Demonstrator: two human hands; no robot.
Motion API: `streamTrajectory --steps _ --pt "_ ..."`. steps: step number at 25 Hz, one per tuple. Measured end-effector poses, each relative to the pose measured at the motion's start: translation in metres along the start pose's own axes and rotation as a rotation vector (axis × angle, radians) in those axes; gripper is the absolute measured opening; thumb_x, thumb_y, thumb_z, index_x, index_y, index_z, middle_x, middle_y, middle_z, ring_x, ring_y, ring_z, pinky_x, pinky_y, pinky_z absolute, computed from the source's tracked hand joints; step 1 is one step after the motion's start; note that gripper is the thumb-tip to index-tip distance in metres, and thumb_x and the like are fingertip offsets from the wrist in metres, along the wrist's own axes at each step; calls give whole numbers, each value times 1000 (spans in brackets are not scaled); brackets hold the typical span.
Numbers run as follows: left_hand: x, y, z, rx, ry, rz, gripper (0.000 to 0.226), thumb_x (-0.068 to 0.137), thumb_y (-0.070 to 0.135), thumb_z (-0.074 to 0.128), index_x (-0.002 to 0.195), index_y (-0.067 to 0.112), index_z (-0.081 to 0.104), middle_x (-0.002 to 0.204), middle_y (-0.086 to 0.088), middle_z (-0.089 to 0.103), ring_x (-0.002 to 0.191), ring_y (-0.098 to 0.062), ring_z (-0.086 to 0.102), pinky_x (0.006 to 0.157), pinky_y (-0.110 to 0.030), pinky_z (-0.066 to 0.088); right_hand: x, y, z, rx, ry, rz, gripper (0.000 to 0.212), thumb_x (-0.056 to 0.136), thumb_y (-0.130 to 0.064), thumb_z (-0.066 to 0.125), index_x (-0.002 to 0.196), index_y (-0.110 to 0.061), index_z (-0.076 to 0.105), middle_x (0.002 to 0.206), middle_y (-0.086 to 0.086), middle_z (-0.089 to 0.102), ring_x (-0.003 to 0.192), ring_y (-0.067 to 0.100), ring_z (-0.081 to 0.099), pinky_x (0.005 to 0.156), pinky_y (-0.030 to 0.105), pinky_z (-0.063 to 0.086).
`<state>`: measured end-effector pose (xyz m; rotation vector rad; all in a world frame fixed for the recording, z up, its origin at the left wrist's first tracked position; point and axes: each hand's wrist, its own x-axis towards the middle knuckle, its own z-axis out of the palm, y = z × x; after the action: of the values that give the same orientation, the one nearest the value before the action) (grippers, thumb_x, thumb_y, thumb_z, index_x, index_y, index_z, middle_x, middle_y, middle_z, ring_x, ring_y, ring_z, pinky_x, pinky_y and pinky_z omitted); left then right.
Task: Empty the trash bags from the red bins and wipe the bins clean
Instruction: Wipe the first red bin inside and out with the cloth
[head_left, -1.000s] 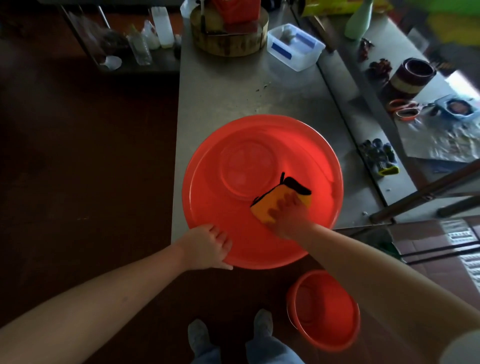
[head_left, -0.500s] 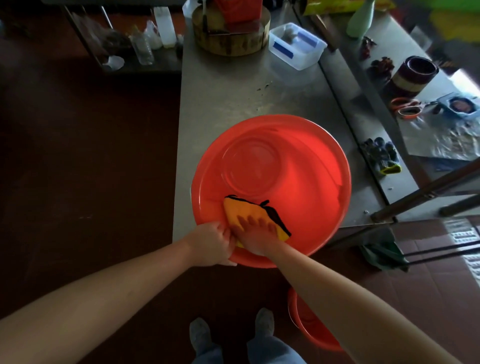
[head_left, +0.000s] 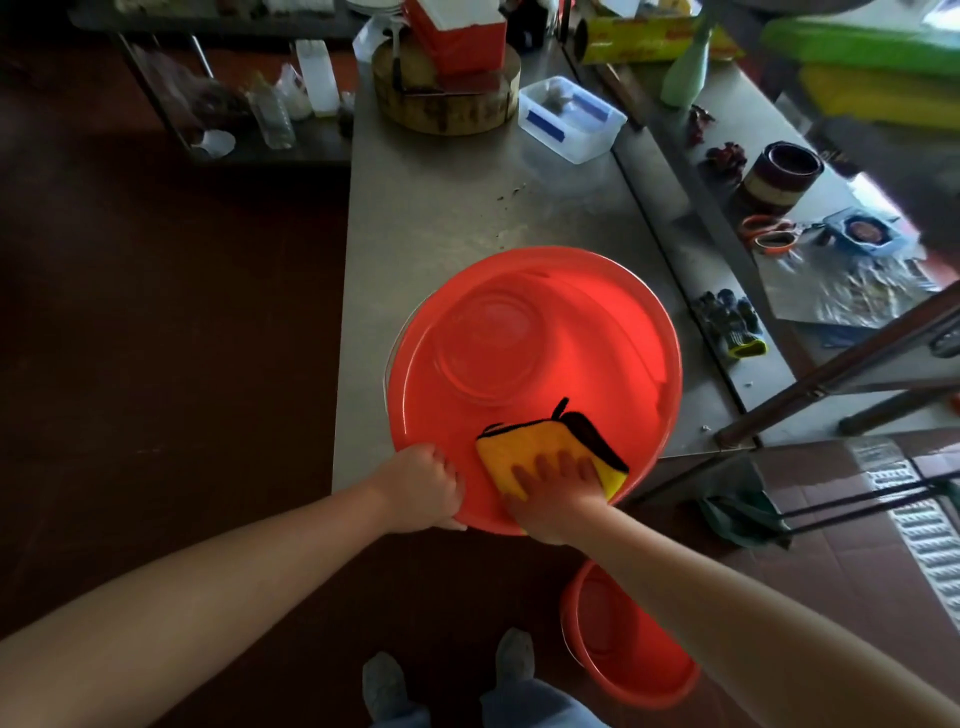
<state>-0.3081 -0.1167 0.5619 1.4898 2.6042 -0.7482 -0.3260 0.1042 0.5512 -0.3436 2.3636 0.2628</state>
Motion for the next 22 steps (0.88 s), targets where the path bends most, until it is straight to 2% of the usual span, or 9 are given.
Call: streamTrajectory --steps 4,6,9,13,14,17,18,20,22 --pt "-2 -6 0 2 4 15 77 97 72 23 95 10 68 89 -10 72 77 -28 68 77 -36 52 -24 -2 -4 -51 14 -119 59 97 -60 15 152 -41 24 154 12 34 139 40 31 110 58 26" --pt "-2 -10 -1 -19 13 9 77 97 73 23 95 10 68 88 -10 72 76 -28 68 76 -37 52 -25 6 -16 -101 17 -133 67 91 -63 9 148 -38 34 147 11 41 133 40 37 106 57 32" --pt "-2 -12 -5 -48 47 -19 76 96 73 23 92 13 69 85 -7 72 72 -26 69 72 -34 51 -8 2 -21 -83 129 -70 70 89 -74 18 144 -35 40 147 12 37 137 37 32 108 55 25" --pt "0 -13 -3 -54 79 -28 73 96 73 26 86 16 70 78 -4 71 66 -23 68 67 -31 51 44 -4 -15 16 78 -70 72 93 -72 17 157 -40 16 167 5 11 153 35 7 117 60 2" --pt "1 -12 0 -45 78 -8 73 97 72 25 88 15 70 81 -5 72 68 -24 68 70 -32 53 57 -4 -15 19 84 -72 70 95 -71 16 158 -42 14 168 3 11 153 35 7 118 59 2" --pt "4 -3 11 -41 70 21 72 98 69 28 95 10 70 89 -9 73 77 -28 69 76 -36 55 93 -8 -4 -86 304 -28 60 100 -64 18 154 -43 34 162 3 33 149 36 29 120 54 22" --pt "4 -1 14 -41 69 23 72 99 69 29 96 10 70 90 -9 73 78 -28 69 77 -36 56 108 -10 -3 -51 297 -43 59 101 -63 20 155 -41 32 164 4 29 150 38 25 121 55 19" --pt "5 3 20 -43 72 9 71 98 69 30 93 11 71 88 -8 73 75 -26 69 75 -34 55 140 -11 -9 55 146 -60 64 101 -65 20 159 -39 16 169 5 9 154 38 5 121 57 2" --pt "6 7 20 -24 79 -10 72 99 67 29 89 11 72 85 -8 73 72 -25 69 73 -33 55 158 -11 -19 28 62 -42 67 99 -67 17 160 -39 10 169 5 1 154 37 -4 120 58 -5"
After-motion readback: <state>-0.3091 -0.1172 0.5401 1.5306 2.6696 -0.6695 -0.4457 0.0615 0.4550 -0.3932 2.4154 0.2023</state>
